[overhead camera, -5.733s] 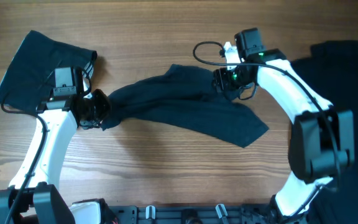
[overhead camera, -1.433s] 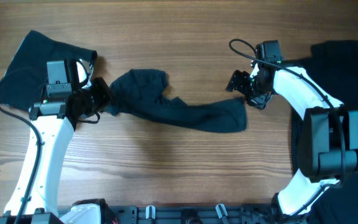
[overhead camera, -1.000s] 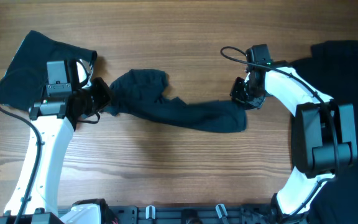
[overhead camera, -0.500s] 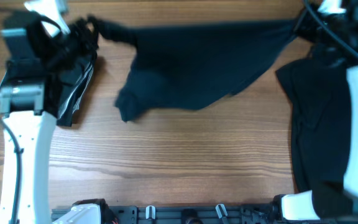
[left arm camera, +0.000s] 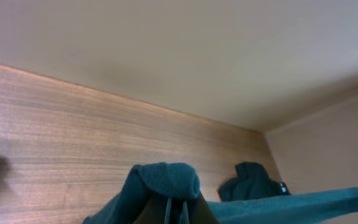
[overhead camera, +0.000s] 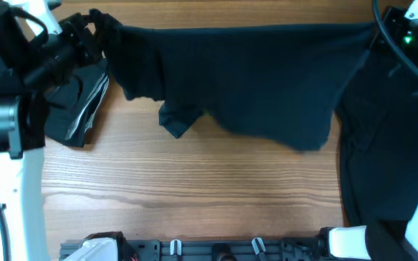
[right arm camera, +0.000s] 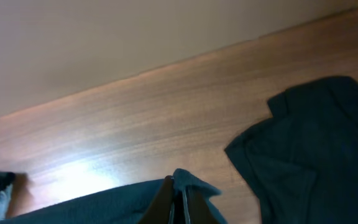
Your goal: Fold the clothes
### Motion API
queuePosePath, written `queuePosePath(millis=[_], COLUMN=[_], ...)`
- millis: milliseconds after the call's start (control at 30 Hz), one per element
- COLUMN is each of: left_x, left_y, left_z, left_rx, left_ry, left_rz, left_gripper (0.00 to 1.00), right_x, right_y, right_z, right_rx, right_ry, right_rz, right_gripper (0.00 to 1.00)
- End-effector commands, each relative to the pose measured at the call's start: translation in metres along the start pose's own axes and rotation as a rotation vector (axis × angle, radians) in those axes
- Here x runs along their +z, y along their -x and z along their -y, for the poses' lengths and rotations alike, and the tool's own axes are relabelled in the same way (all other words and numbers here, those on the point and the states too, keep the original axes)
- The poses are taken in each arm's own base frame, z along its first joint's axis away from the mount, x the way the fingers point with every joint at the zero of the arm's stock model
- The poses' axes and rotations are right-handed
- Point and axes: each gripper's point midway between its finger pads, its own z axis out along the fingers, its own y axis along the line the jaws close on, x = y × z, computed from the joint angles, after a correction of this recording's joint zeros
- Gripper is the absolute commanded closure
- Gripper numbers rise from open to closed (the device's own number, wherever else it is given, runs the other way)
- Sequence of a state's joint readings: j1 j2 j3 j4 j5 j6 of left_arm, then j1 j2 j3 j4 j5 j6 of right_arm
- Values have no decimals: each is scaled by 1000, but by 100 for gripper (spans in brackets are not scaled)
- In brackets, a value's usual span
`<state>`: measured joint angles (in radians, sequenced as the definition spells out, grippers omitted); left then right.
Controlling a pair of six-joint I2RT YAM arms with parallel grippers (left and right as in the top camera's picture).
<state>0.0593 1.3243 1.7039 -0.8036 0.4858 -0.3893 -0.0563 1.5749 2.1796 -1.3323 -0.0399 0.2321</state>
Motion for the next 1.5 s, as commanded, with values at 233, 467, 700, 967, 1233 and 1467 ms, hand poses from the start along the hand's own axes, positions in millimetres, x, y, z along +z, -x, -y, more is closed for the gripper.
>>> queuePosePath(millis=[233,467,700,967,1233,1467], left_x=[43,62,52,37,91,91], left_y=[136,105,-73,-216,-279,-289], left_z=[21,-6,-118,-122,-104,-96], left_rx=[262,206,-83,-190,-19,27], left_ry=[-155,-69,407,450,308,315], left_rz=[534,375,-328,-796,-795,-821], left_gripper=[96,96,96,96,88,8], right_x=[27,50,130,146,147,142], right_y=[137,114,-75,-140,-171,-166], right_z=[-24,12,68,88,111,147], right_rx=[-31,-62,-109,-49,99,143], right_ry=[88,-117,-323,-430,-380,-414], right_rz=[501,394,-459,-731,-854,-840], right_gripper=[96,96,96,96,96,96])
